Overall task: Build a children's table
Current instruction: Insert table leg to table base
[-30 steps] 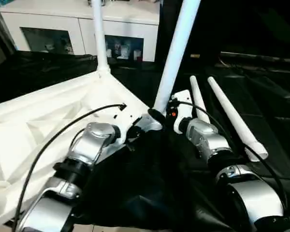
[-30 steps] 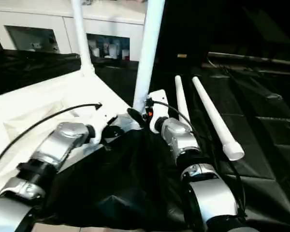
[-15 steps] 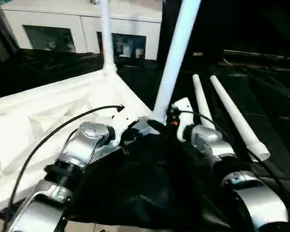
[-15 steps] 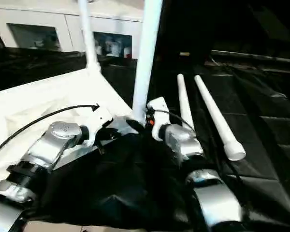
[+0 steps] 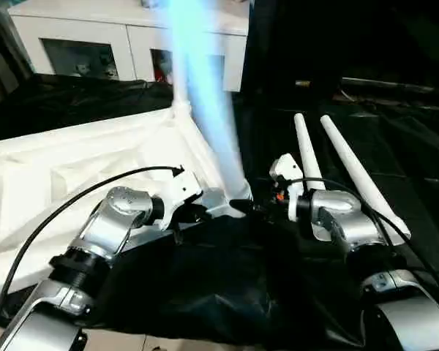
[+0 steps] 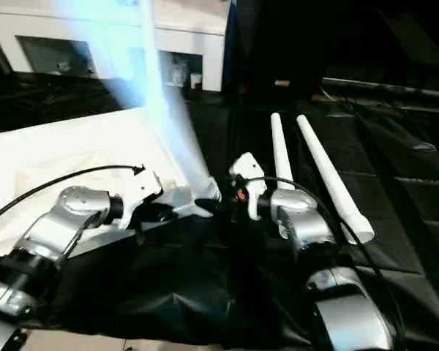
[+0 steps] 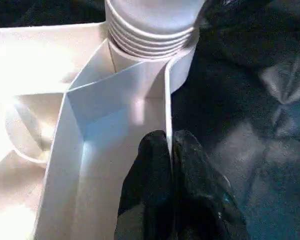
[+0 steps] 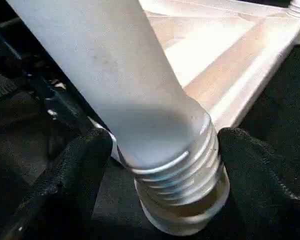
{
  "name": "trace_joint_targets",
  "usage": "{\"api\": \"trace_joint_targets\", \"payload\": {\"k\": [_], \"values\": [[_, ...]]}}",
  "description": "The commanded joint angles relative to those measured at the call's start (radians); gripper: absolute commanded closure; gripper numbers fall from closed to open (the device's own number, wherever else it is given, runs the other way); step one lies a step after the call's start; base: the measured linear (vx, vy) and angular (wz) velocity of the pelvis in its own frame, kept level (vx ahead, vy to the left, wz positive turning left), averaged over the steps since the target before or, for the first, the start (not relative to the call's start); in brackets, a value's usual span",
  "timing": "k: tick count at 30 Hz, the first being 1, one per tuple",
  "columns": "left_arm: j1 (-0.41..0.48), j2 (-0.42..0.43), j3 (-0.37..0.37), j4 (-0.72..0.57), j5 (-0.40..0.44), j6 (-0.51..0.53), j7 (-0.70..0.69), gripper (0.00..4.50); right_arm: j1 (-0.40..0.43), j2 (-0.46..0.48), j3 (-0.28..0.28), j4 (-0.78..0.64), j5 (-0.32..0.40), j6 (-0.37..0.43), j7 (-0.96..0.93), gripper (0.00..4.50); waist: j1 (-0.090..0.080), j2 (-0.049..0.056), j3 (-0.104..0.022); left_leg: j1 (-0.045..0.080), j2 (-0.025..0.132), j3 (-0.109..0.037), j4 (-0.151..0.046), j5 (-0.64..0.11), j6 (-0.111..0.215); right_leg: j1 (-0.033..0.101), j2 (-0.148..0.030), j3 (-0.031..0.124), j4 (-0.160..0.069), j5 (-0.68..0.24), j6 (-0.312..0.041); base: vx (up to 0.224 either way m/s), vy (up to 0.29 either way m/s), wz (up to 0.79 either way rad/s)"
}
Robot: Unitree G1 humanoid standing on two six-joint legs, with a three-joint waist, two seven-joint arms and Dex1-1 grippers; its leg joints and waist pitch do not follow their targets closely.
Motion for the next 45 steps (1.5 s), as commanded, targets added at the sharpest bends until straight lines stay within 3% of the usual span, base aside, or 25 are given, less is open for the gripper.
{"api": "trace_joint_targets", "payload": {"k": [1,8,12,23,25,30,32,33,34,35,37,40,45], "values": [[0.006,0.001,-0.032,-0.022,0.001,-0.012,-0.031,4.5,0.019,-0.003,0.022,-0.017,-0.001,0.025,0.028,0.78,0.003,0.01,-0.058,0.012,0.044,-0.006,-0.051,-0.09,0.091,0.054,-0.066,0.055,-0.052,0.115,-0.293,0.0,0.0,0.0],[0.009,0.006,-0.034,-0.025,-0.001,-0.017,-0.041,4.5,0.03,0.027,0.02,-0.02,0.009,0.052,0.003,1.36,0.003,0.011,-0.058,0.013,0.044,-0.008,-0.055,-0.119,0.062,0.052,-0.066,0.056,-0.053,0.078,-0.285,0.0,0.0,0.0],[0.01,0.01,-0.036,-0.031,0.005,-0.019,-0.044,4.5,0.047,0.053,0.025,-0.031,0.013,0.055,-0.001,1.6,0.003,0.008,-0.06,0.012,0.042,-0.007,-0.052,-0.096,0.066,0.053,-0.066,0.057,-0.05,0.117,-0.286,0.0,0.0,0.0],[0.013,0.019,-0.038,-0.012,0.026,-0.046,-0.026,4.5,0.079,0.037,0.027,-0.055,0.013,0.063,0.008,2.07,0.01,0.01,-0.059,0.015,0.043,-0.007,-0.053,-0.11,0.057,0.052,-0.066,0.058,-0.052,0.093,-0.274,0.0,0.0,0.0],[0.014,0.018,-0.035,-0.01,0.027,-0.054,-0.02,4.5,0.085,0.035,0.029,-0.057,0.013,0.062,0.008,2.33,0.011,0.009,-0.059,0.014,0.043,-0.008,-0.054,-0.115,0.056,0.053,-0.066,0.057,-0.051,0.09,-0.268,0.0,0.0,0.0],[0.017,0.012,-0.016,-0.012,0.019,-0.069,0.001,4.5,0.101,0.033,0.032,-0.069,0.013,0.063,0.003,2.69,0.01,0.011,-0.056,0.015,0.043,-0.009,-0.057,-0.149,0.037,0.052,-0.067,0.059,-0.057,0.038,-0.256,0.0,0.0,0.0],[0.018,0.001,0.027,-0.031,-0.009,-0.078,0.031,4.5,0.11,0.032,0.034,-0.078,0.009,0.064,-0.006,2.79,0.01,0.013,-0.057,0.015,0.043,-0.009,-0.057,-0.153,0.032,0.051,-0.067,0.059,-0.058,0.031,-0.253,0.0,0.0,0.0],[0.01,-0.014,0.085,-0.053,-0.047,-0.049,0.078,4.5,0.115,0.031,0.034,-0.085,0.008,0.065,-0.013,2.85,0.009,0.012,-0.058,0.015,0.043,-0.009,-0.057,-0.151,0.029,0.051,-0.066,0.059,-0.056,0.041,-0.255,0.0,0.0,0.0],[0.01,-0.014,0.085,-0.053,-0.047,-0.049,0.078,4.22,0.115,0.031,0.034,-0.085,0.008,0.065,-0.013,3.0,0.009,0.015,-0.057,0.016,0.044,-0.009,-0.057,-0.155,0.029,0.05,-0.066,0.059,-0.058,0.042,-0.257,0.0,0.0,0.0],[0.001,-0.021,0.127,-0.072,-0.078,0.019,0.102,4.05,0.118,0.029,0.035,-0.09,0.009,0.066,-0.018,3.07,0.008,0.008,-0.057,0.015,0.043,-0.009,-0.058,-0.157,0.029,0.051,-0.066,0.058,-0.058,0.035,-0.256,0.0,0.0,0.0],[-0.008,-0.014,0.164,-0.099,-0.112,0.107,0.102,3.9,0.117,0.027,0.035,-0.091,0.007,0.064,-0.023,3.23,0.008,0.011,-0.057,0.015,0.043,-0.008,-0.057,-0.152,0.027,0.05,-0.067,0.059,-0.054,0.033,-0.264,0.0,0.0,0.0],[-0.011,0.022,0.191,-0.15,-0.148,0.22,0.069,3.68,0.109,0.025,0.036,-0.085,0.002,0.06,-0.029,3.42,0.003,0.007,-0.053,0.014,0.041,-0.009,-0.059,-0.167,0.031,0.05,-0.065,0.057,-0.06,-0.006,-0.266,0.0,0.0,0.0],[-0.003,0.051,0.213,-0.183,-0.154,0.307,0.087,3.26,0.084,0.025,0.04,-0.073,-0.009,0.046,-0.042,3.82,-0.004,0.008,-0.047,0.018,0.042,-0.01,-0.064,-0.205,0.02,0.046,-0.066,0.059,-0.07,-0.109,-0.243,0.0,0.0,0.0]]}}
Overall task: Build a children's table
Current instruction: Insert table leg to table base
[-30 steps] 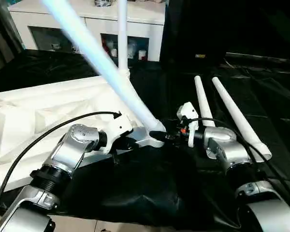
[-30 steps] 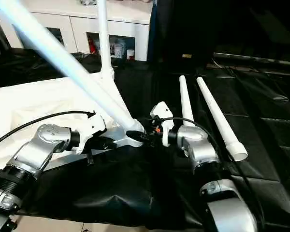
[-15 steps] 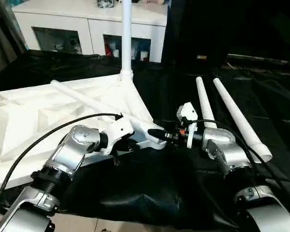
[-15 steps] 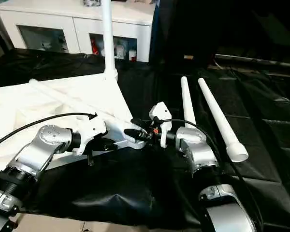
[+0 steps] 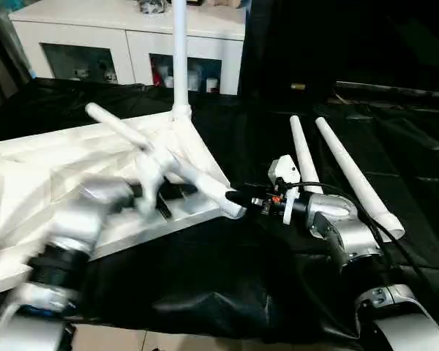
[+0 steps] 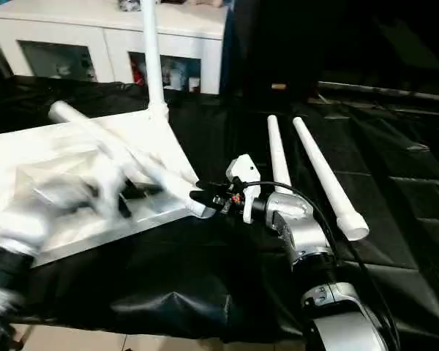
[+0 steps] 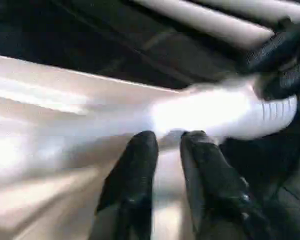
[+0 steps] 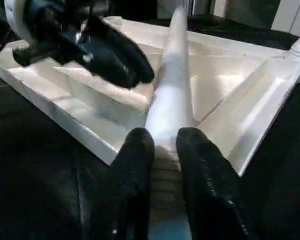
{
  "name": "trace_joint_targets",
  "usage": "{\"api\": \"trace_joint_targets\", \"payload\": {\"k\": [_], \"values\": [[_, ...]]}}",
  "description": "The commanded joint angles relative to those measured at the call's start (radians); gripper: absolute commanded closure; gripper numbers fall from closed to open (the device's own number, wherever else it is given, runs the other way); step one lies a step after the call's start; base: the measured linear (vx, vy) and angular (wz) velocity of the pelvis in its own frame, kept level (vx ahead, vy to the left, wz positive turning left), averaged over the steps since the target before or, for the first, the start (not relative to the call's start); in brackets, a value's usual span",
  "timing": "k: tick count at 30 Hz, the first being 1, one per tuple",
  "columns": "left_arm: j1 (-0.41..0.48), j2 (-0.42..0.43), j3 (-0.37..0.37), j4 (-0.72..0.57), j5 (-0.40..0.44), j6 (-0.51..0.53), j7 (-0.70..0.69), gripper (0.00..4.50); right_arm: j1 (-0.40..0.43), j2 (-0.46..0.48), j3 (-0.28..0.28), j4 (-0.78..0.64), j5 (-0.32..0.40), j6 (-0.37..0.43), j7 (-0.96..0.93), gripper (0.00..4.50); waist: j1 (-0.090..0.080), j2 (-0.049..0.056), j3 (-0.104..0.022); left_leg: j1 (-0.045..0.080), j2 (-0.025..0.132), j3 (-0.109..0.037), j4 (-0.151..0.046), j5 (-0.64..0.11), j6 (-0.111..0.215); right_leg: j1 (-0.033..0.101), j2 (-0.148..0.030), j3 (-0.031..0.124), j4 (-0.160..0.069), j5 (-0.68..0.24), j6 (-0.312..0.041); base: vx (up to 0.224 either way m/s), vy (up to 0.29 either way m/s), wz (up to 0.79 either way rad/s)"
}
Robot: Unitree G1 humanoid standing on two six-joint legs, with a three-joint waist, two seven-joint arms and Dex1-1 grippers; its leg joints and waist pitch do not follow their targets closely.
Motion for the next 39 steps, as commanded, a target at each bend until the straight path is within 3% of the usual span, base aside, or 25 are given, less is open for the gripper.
{"api": "trace_joint_targets", "payload": {"k": [1,3,5,6,9,13,14,16,18,19,22,27,28,30,32,34,37,39], "values": [[0.014,0.011,-0.011,-0.021,-0.004,0.036,0.009,3.26,0.012,-0.014,0.039,0.06,-0.055,0.026,-0.017,3.82,0.001,0.01,-0.046,0.01,0.04,-0.01,-0.072,-0.205,0.023,0.039,-0.066,0.058,-0.078,-0.114,-0.237,0.0,0.0,0.0],[0.036,0.023,-0.031,-0.044,0.0,0.048,0.003,3.02,0.0,-0.015,0.042,0.057,-0.056,0.024,-0.01,4.08,0.0,0.004,-0.048,0.01,0.04,-0.01,-0.072,-0.2,0.023,0.039,-0.066,0.058,-0.078,-0.106,-0.234,0.0,0.0,0.0],[0.044,0.022,-0.037,-0.05,0.006,0.056,0.013,2.98,-0.009,-0.016,0.041,0.054,-0.053,0.027,-0.006,4.16,0.0,0.005,-0.049,0.008,0.04,-0.01,-0.07,-0.179,0.028,0.04,-0.065,0.059,-0.075,-0.079,-0.234,0.0,0.0,0.0],[0.047,0.021,-0.039,-0.053,0.009,0.064,0.022,2.74,-0.014,-0.018,0.04,0.055,-0.052,0.026,-0.006,4.33,0.0,0.003,-0.05,0.008,0.039,-0.009,-0.068,-0.165,0.033,0.04,-0.064,0.058,-0.073,-0.056,-0.237,0.0,0.0,0.0],[0.05,0.023,-0.044,-0.064,0.015,0.086,0.029,2.6,-0.03,-0.024,0.04,0.058,-0.053,0.03,-0.003,4.48,0.001,0.0,-0.052,0.006,0.038,-0.008,-0.065,-0.127,0.047,0.042,-0.063,0.057,-0.067,-0.007,-0.247,0.0,0.0,0.0],[0.057,0.043,-0.06,-0.086,0.022,0.096,0.024,2.25,-0.056,-0.029,0.044,0.052,-0.06,0.027,-0.019,4.5,0.001,-0.001,-0.051,0.006,0.038,-0.008,-0.065,-0.128,0.048,0.042,-0.064,0.057,-0.068,-0.017,-0.25,0.0,0.0,0.0],[0.059,0.049,-0.066,-0.087,0.027,0.094,0.023,2.2,-0.065,-0.028,0.038,0.048,-0.047,0.047,-0.011,4.5,-0.001,-0.007,-0.05,0.005,0.037,-0.007,-0.065,-0.129,0.05,0.041,-0.062,0.057,-0.069,-0.022,-0.247,0.0,0.0,0.0],[0.065,0.059,-0.075,-0.087,0.035,0.087,0.022,1.94,-0.088,-0.027,0.023,0.034,-0.011,0.102,0.014,4.15,-0.001,-0.005,-0.051,0.005,0.036,-0.008,-0.065,-0.131,0.054,0.044,-0.062,0.057,-0.068,-0.031,-0.246,0.0,0.0,0.0],[0.07,0.064,-0.078,-0.093,0.034,0.089,0.023,1.83,-0.108,-0.03,0.017,0.019,0.007,0.139,0.035,4.12,0.0,-0.002,-0.053,0.006,0.038,-0.008,-0.062,-0.107,0.053,0.042,-0.063,0.057,-0.064,0.006,-0.25,0.0,0.0,0.0],[0.074,0.068,-0.081,-0.099,0.033,0.089,0.02,1.79,-0.131,-0.028,0.012,0.01,0.025,0.171,0.054,4.02,-0.003,-0.012,-0.053,0.005,0.037,-0.007,-0.062,-0.101,0.057,0.043,-0.061,0.057,-0.063,0.016,-0.252,0.0,0.0,0.0],[0.079,0.073,-0.084,-0.107,0.035,0.091,0.014,1.56,-0.171,-0.024,0.005,0.003,0.052,0.219,0.079,3.73,-0.001,-0.007,-0.054,0.006,0.039,-0.008,-0.06,-0.08,0.063,0.043,-0.063,0.056,-0.057,0.044,-0.266,0.0,0.0,0.0],[0.085,0.079,-0.092,-0.116,0.033,0.091,0.018,1.11,-0.234,-0.015,0.024,0.026,0.046,0.254,0.098,3.25,0.0,-0.016,-0.054,0.006,0.036,-0.005,-0.056,-0.05,0.068,0.044,-0.062,0.056,-0.051,0.104,-0.28,0.0,0.0,0.0],[0.087,0.08,-0.095,-0.119,0.034,0.091,0.019,1.11,-0.267,-0.009,0.039,0.052,0.027,0.271,0.095,3.25,-0.002,-0.02,-0.053,0.006,0.036,-0.005,-0.056,-0.05,0.068,0.044,-0.061,0.056,-0.052,0.097,-0.284,0.0,0.0,0.0],[0.09,0.081,-0.098,-0.123,0.035,0.091,0.02,0.92,-0.318,-0.001,0.07,0.096,0.0,0.324,0.1,2.88,-0.002,-0.018,-0.052,0.006,0.037,-0.005,-0.057,-0.056,0.064,0.042,-0.063,0.056,-0.052,0.078,-0.284,0.0,0.0,0.0],[0.09,0.082,-0.099,-0.125,0.035,0.091,0.02,0.8,-0.337,0.002,0.087,0.115,-0.016,0.331,0.103,2.86,-0.002,-0.015,-0.051,0.008,0.038,-0.005,-0.057,-0.063,0.054,0.041,-0.062,0.056,-0.052,0.064,-0.284,0.0,0.0,0.0],[0.096,0.086,-0.103,-0.129,0.04,0.087,0.021,0.52,-0.39,0.025,0.123,0.182,-0.057,0.334,0.092,2.52,-0.004,-0.022,-0.051,0.007,0.039,-0.005,-0.057,-0.067,0.043,0.041,-0.064,0.056,-0.05,0.059,-0.285,0.0,0.0,0.0],[0.108,0.092,-0.11,-0.141,0.042,0.09,0.021,0.22,-0.451,0.056,0.165,0.278,-0.136,0.279,0.011,2.33,-0.004,-0.016,-0.052,0.009,0.04,-0.005,-0.057,-0.053,0.029,0.039,-0.065,0.056,-0.047,0.074,-0.283,0.0,0.0,0.0],[0.118,0.096,-0.115,-0.151,0.043,0.091,0.021,0.12,-0.489,0.074,0.188,0.355,-0.19,0.226,-0.085,2.21,-0.005,-0.019,-0.051,0.01,0.037,-0.004,-0.058,-0.044,0.019,0.038,-0.064,0.056,-0.046,0.084,-0.286,0.0,0.0,0.0]]}}
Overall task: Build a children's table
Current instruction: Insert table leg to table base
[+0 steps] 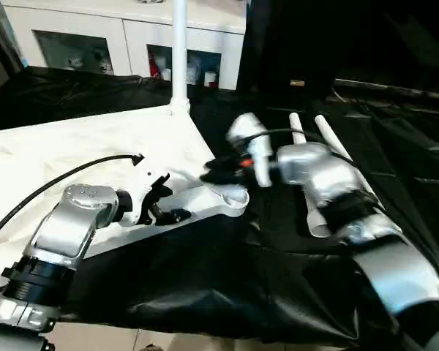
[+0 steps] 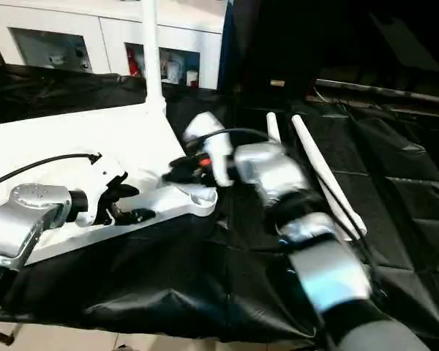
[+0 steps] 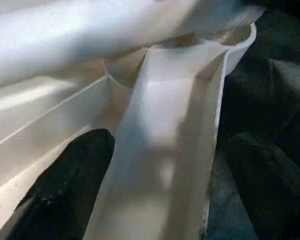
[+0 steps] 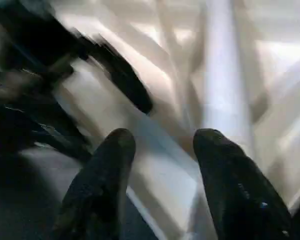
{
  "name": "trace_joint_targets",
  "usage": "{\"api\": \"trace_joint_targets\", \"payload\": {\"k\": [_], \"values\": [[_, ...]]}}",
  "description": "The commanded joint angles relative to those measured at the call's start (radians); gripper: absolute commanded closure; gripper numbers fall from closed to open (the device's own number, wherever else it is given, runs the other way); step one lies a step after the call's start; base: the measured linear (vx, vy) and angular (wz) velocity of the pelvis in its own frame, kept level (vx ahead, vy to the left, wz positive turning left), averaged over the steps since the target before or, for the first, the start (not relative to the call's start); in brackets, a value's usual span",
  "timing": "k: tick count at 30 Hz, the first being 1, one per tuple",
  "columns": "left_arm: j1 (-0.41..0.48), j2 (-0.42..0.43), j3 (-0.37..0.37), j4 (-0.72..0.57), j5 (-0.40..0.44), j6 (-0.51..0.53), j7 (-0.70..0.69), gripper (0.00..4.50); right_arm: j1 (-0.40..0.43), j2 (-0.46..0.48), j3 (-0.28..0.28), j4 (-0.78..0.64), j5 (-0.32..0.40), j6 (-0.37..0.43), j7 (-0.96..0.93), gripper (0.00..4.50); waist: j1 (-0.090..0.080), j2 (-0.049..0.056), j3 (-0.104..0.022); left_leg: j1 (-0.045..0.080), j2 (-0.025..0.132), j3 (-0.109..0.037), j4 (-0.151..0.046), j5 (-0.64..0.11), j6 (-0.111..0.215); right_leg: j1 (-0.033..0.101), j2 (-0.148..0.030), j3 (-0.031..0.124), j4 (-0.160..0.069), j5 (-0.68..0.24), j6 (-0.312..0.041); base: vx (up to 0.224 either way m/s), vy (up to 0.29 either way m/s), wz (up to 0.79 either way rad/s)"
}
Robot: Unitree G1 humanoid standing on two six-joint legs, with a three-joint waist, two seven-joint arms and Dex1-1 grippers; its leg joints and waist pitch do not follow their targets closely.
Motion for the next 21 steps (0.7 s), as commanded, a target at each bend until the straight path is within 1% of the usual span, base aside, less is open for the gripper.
{"api": "trace_joint_targets", "payload": {"k": [1,2,3,4,5,6,7,8,9,10,11,12,13,14,15,16,17,18,19,21], "values": [[0.016,0.006,-0.024,-0.025,0.009,0.008,0.003,0.06,-0.041,-0.001,0.026,0.069,-0.068,-0.062,-0.104,2.07,-0.001,0.013,-0.069,0.019,0.037,-0.005,-0.059,-0.042,0.007,0.045,-0.067,0.057,-0.044,0.079,-0.287,0.0,0.0,0.0],[0.021,0.007,-0.025,-0.033,0.008,0.011,0.003,0.02,-0.055,0.005,0.031,0.098,-0.084,-0.087,-0.145,2.0,-0.002,0.014,-0.068,0.019,0.036,-0.004,-0.059,-0.047,0.004,0.045,-0.066,0.057,-0.047,0.073,-0.285,0.0,0.0,0.0],[0.024,0.009,-0.026,-0.037,0.007,0.012,0.004,0.01,-0.062,0.009,0.027,0.112,-0.083,-0.092,-0.157,1.96,0.0,0.013,-0.067,0.019,0.037,-0.004,-0.059,-0.056,-0.003,0.048,-0.066,0.059,-0.046,0.07,-0.275,0.0,0.0,0.0],[0.038,0.012,-0.026,-0.054,0.004,0.017,0.005,0.0,-0.078,0.017,0.008,0.137,-0.069,-0.087,-0.176,1.89,-0.001,0.003,-0.067,0.018,0.038,-0.003,-0.059,-0.051,0.0,0.048,-0.065,0.059,-0.045,0.079,-0.27,0.0,0.0,0.0],[0.038,0.012,-0.026,-0.054,0.004,0.017,0.005,0.0,-0.078,0.017,0.008,0.137,-0.069,-0.087,-0.176,1.77,0.0,0.009,-0.068,0.018,0.037,-0.005,-0.059,-0.046,0.001,0.049,-0.064,0.058,-0.044,0.093,-0.267,0.0,0.0,0.0],[0.049,0.015,-0.026,-0.069,0.001,0.021,0.005,0.0,-0.09,0.022,-0.009,0.151,-0.055,-0.083,-0.178,1.64,-0.001,0.009,-0.068,0.018,0.037,-0.004,-0.058,-0.038,0.001,0.049,-0.063,0.059,-0.042,0.105,-0.265,0.0,0.0,0.0],[0.06,0.018,-0.026,-0.082,-0.001,0.026,0.005,0.0,-0.102,0.027,-0.031,0.162,-0.036,-0.079,-0.163,1.56,-0.002,0.001,-0.068,0.017,0.038,-0.004,-0.058,-0.033,0.004,0.051,-0.064,0.059,-0.04,0.12,-0.266,0.0,0.0,0.0],[0.063,0.019,-0.026,-0.086,-0.002,0.027,0.005,0.0,-0.106,0.029,-0.038,0.165,-0.03,-0.078,-0.157,1.56,-0.001,0.0,-0.068,0.017,0.038,-0.004,-0.058,-0.034,0.008,0.05,-0.065,0.059,-0.04,0.125,-0.267,0.0,0.0,0.0],[0.075,0.021,-0.026,-0.101,-0.007,0.033,0.004,0.0,-0.117,0.033,-0.059,0.175,-0.013,-0.073,-0.14,1.44,-0.002,-0.003,-0.068,0.017,0.038,-0.004,-0.057,-0.029,0.012,0.051,-0.063,0.059,-0.039,0.139,-0.267,0.0,0.0,0.0],[0.091,0.026,-0.026,-0.125,-0.016,0.042,-0.003,0.0,-0.134,0.035,-0.073,0.199,-0.011,-0.08,-0.145,1.33,-0.003,-0.002,-0.069,0.016,0.039,-0.004,-0.057,-0.03,0.013,0.051,-0.064,0.059,-0.038,0.144,-0.27,0.0,0.0,0.0],[0.091,0.026,-0.026,-0.125,-0.016,0.042,-0.003,0.0,-0.134,0.035,-0.073,0.199,-0.011,-0.08,-0.145,1.22,-0.005,-0.004,-0.068,0.016,0.038,-0.005,-0.057,-0.029,0.014,0.051,-0.062,0.058,-0.039,0.141,-0.274,0.0,0.0,0.0],[0.097,0.028,-0.028,-0.132,-0.018,0.042,-0.005,0.0,-0.138,0.037,-0.065,0.218,-0.027,-0.093,-0.156,1.15,-0.004,-0.004,-0.068,0.018,0.037,-0.003,-0.056,-0.029,0.015,0.049,-0.062,0.058,-0.039,0.139,-0.275,0.0,0.0,0.0],[0.101,0.029,-0.03,-0.137,-0.02,0.035,-0.009,0.0,-0.139,0.043,-0.056,0.239,-0.042,-0.097,-0.173,1.09,-0.003,-0.001,-0.067,0.018,0.037,-0.002,-0.056,-0.034,0.014,0.048,-0.061,0.059,-0.04,0.133,-0.276,0.0,0.0,0.0],[0.101,0.029,-0.03,-0.137,-0.021,0.035,-0.009,0.0,-0.139,0.043,-0.056,0.24,-0.043,-0.097,-0.175,1.01,-0.003,-0.001,-0.067,0.018,0.037,-0.002,-0.056,-0.037,0.012,0.048,-0.063,0.059,-0.04,0.128,-0.277,0.0,0.0,0.0],[0.103,0.031,-0.032,-0.142,-0.023,0.025,-0.014,0.0,-0.137,0.051,-0.045,0.259,-0.058,-0.09,-0.197,0.89,-0.002,0.004,-0.066,0.018,0.037,-0.003,-0.057,-0.044,0.001,0.048,-0.063,0.059,-0.04,0.113,-0.275,0.0,0.0,0.0],[0.103,0.031,-0.032,-0.142,-0.023,0.025,-0.014,0.0,-0.137,0.051,-0.045,0.259,-0.058,-0.09,-0.197,0.79,-0.003,0.003,-0.066,0.019,0.036,-0.002,-0.057,-0.051,-0.002,0.048,-0.062,0.059,-0.042,0.109,-0.274,0.0,0.0,0.0],[0.102,0.031,-0.032,-0.148,-0.025,0.021,-0.017,0.0,-0.134,0.056,-0.03,0.269,-0.077,-0.085,-0.217,0.74,-0.003,0.002,-0.066,0.019,0.037,-0.003,-0.057,-0.056,-0.005,0.048,-0.062,0.059,-0.041,0.107,-0.273,0.0,0.0,0.0],[0.098,0.031,-0.032,-0.165,-0.029,0.009,-0.018,0.0,-0.127,0.072,-0.005,0.295,-0.12,-0.065,-0.253,0.74,-0.002,0.002,-0.067,0.019,0.037,-0.004,-0.058,-0.051,-0.014,0.047,-0.062,0.058,-0.04,0.105,-0.27,0.0,0.0,0.0],[0.095,0.029,-0.03,-0.168,-0.03,0.004,-0.016,0.0,-0.126,0.077,-0.003,0.302,-0.126,-0.056,-0.255,0.74,-0.003,0.004,-0.067,0.02,0.035,-0.003,-0.058,-0.052,-0.021,0.048,-0.061,0.058,-0.041,0.105,-0.27,0.0,0.0,0.0],[0.091,0.026,-0.027,-0.171,-0.025,-0.001,-0.005,0.0,-0.125,0.087,0.001,0.311,-0.131,-0.043,-0.246,0.74,-0.001,0.006,-0.068,0.018,0.037,-0.005,-0.058,-0.06,-0.025,0.05,-0.063,0.06,-0.039,0.109,-0.263,0.0,0.0,0.0]]}}
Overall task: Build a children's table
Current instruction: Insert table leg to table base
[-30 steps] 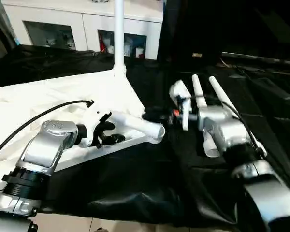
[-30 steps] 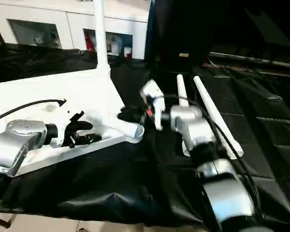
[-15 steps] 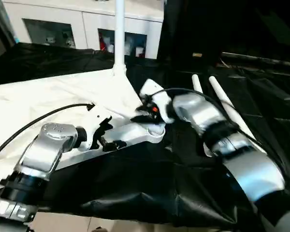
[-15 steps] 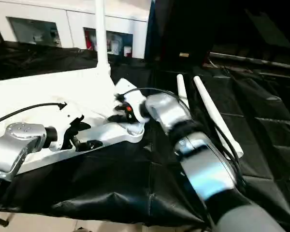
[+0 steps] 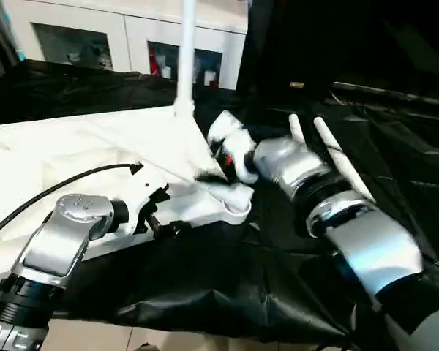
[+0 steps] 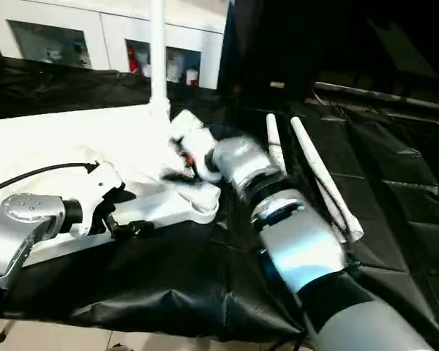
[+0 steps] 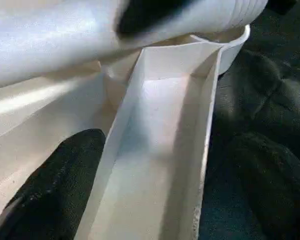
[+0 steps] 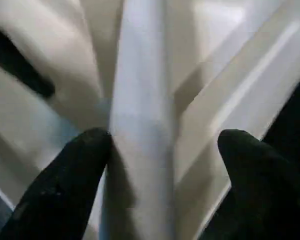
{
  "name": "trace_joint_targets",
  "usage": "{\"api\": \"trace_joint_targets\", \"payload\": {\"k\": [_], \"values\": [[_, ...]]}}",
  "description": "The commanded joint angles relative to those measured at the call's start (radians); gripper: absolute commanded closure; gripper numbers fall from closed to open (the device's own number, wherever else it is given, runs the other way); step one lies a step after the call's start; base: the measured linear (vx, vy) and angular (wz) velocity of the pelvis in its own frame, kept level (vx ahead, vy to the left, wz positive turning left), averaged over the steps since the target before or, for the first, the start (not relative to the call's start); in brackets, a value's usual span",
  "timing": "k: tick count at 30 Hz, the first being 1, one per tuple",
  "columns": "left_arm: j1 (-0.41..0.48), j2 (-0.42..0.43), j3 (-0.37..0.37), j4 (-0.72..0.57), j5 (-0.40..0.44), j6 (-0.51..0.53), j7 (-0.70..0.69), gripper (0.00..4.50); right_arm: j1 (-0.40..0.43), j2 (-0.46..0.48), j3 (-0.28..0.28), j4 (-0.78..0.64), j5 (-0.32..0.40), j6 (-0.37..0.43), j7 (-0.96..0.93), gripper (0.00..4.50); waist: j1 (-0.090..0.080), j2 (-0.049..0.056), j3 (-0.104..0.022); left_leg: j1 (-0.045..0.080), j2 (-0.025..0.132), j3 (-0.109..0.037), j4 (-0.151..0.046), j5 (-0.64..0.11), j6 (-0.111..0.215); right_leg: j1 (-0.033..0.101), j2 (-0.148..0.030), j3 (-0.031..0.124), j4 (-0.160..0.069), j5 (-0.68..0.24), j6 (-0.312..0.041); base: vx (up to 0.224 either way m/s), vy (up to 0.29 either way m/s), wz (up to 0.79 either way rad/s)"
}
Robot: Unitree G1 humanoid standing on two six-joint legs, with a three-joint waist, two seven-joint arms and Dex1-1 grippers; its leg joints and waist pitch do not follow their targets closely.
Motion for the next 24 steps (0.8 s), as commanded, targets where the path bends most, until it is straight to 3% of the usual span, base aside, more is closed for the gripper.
{"api": "trace_joint_targets", "payload": {"k": [1,2,3,11,14,16,18,19,22,24], "values": [[0.001,-0.001,-0.03,-0.024,0.0,-0.029,0.005,0.0,0.0,-0.005,0.018,0.024,-0.028,0.028,-0.002,0.88,-0.002,0.032,-0.071,0.018,0.037,-0.005,-0.06,-0.064,-0.019,0.05,-0.063,0.059,-0.044,0.108,-0.261,0.0,0.0,0.0],[-0.001,0.0,-0.031,-0.024,0.003,-0.032,0.006,0.0,-0.001,-0.003,0.019,0.027,-0.03,0.03,-0.003,0.99,0.0,0.04,-0.07,0.018,0.037,-0.006,-0.06,-0.07,-0.024,0.049,-0.063,0.059,-0.044,0.106,-0.259,0.0,0.0,0.0],[-0.004,0.005,-0.029,-0.029,0.002,-0.027,0.003,0.0,-0.004,0.002,0.018,0.034,-0.033,0.041,-0.009,1.07,-0.001,0.036,-0.069,0.019,0.037,-0.005,-0.061,-0.086,-0.032,0.048,-0.062,0.059,-0.045,0.098,-0.257,0.0,0.0,0.0],[-0.041,0.026,-0.002,-0.033,-0.018,-0.051,-0.024,0.0,-0.018,0.009,-0.016,0.049,-0.035,0.055,-0.026,1.81,0.004,0.045,-0.064,0.021,0.039,-0.008,-0.066,-0.195,-0.075,0.042,-0.065,0.062,-0.05,-0.001,-0.24,0.0,0.0,0.0],[-0.049,0.027,0.005,-0.024,-0.024,-0.06,-0.027,0.0,-0.016,0.007,-0.029,0.05,-0.028,0.057,-0.037,1.97,0.004,0.044,-0.065,0.019,0.039,-0.009,-0.065,-0.19,-0.077,0.043,-0.064,0.062,-0.047,0.007,-0.238,0.0,0.0,0.0],[-0.056,0.02,0.028,-0.022,-0.05,-0.059,-0.033,0.0,-0.013,0.005,-0.069,0.049,0.002,0.055,-0.068,2.01,0.005,0.058,-0.067,0.02,0.037,-0.009,-0.063,-0.178,-0.08,0.042,-0.063,0.062,-0.045,0.035,-0.242,0.0,0.0,0.0],[-0.069,-0.007,0.073,-0.018,-0.093,-0.063,-0.028,0.0,-0.012,0.003,-0.102,0.047,0.027,0.05,-0.083,2.3,0.005,0.051,-0.068,0.019,0.036,-0.008,-0.062,-0.167,-0.082,0.045,-0.061,0.06,-0.043,0.059,-0.251,0.0,0.0,0.0],[-0.08,-0.028,0.105,-0.017,-0.121,-0.062,-0.019,0.0,-0.012,0.001,-0.118,0.045,0.04,0.05,-0.089,2.36,0.006,0.062,-0.068,0.018,0.035,-0.009,-0.061,-0.169,-0.085,0.045,-0.061,0.06,-0.042,0.073,-0.255,0.0,0.0,0.0],[-0.117,-0.074,0.195,-0.009,-0.203,-0.015,0.007,0.0,-0.014,-0.006,-0.191,0.035,0.099,0.057,-0.085,2.63,0.007,0.059,-0.071,0.015,0.033,-0.008,-0.057,-0.149,-0.075,0.051,-0.06,0.06,-0.037,0.124,-0.274,0.0,0.0,0.0],[-0.127,-0.078,0.213,0.001,-0.21,-0.006,0.022,0.0,-0.015,-0.007,-0.225,0.03,0.131,0.077,-0.071,2.66,0.008,0.06,-0.07,0.013,0.033,-0.008,-0.056,-0.136,-0.06,0.053,-0.061,0.059,-0.037,0.131,-0.278,0.0,0.0,0.0]]}}
